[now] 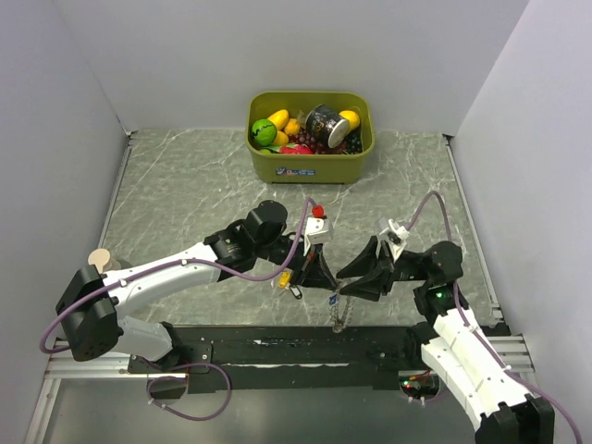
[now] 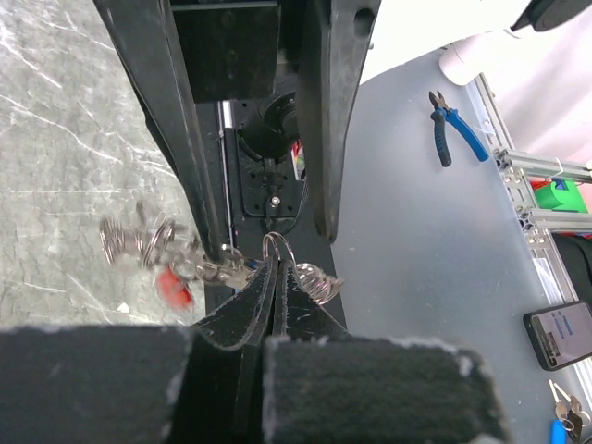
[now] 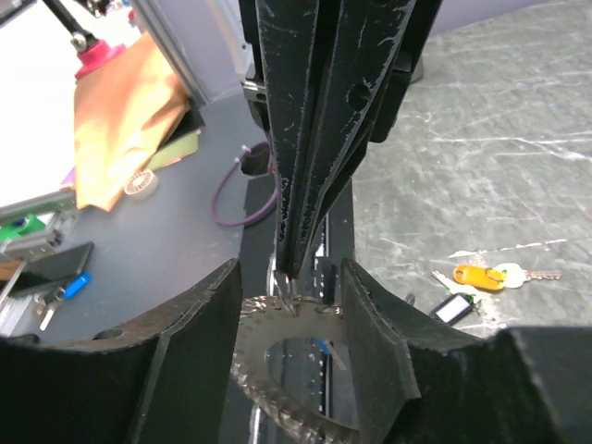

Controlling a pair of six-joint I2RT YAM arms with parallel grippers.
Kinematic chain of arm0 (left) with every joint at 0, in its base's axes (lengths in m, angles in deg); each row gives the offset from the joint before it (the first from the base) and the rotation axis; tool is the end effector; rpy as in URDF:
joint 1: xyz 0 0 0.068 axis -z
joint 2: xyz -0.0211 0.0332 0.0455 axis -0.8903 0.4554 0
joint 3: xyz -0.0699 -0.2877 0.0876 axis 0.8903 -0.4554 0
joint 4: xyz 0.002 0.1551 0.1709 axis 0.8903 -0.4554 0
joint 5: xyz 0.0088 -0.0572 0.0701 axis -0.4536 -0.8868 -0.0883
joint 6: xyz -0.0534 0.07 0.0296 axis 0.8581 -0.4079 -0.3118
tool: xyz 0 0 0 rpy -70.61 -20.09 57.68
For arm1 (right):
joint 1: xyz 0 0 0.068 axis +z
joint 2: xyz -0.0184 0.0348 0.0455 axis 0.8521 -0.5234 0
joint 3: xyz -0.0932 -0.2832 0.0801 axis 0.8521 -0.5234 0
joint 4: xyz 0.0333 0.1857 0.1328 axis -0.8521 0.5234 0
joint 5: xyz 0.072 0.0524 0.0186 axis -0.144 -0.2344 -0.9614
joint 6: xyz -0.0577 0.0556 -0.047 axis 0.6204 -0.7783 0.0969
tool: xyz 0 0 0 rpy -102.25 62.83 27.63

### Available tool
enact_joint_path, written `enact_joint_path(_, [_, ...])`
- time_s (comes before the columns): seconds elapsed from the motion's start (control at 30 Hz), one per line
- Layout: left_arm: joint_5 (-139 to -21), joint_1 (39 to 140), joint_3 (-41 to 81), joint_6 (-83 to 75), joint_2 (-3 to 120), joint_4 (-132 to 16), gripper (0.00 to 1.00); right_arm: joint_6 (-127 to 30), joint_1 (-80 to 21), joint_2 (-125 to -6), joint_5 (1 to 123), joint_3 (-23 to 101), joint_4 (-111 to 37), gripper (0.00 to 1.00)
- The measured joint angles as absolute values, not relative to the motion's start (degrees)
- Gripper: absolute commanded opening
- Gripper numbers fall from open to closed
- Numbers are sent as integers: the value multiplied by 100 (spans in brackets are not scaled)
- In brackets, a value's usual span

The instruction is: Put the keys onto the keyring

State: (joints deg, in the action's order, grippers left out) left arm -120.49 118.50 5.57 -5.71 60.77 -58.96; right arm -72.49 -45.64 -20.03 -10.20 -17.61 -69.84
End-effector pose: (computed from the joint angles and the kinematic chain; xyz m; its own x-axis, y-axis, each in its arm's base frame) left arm 0.1164 -0.2809 0.3488 -0.3486 0.3033 -0.8868 0.8982 -0.1623 -0.4086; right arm 0.0605 0.0981 0.3110 -0.2589 0.0363 -0.9652 -0.9647 -0.0601 0.2565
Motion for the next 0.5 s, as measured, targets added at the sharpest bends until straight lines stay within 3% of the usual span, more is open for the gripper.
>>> enact_joint_path(0.23, [-12044,11850,557,-575,6077,-5894,1,-6165,-4191,-1952,-649,-1346,-5484,47])
enact_joint_path(0.5, [-12020,11850,557,-593,6053,-5898,1,-5692,-4077,-1917,-391,-1335,-4789,45])
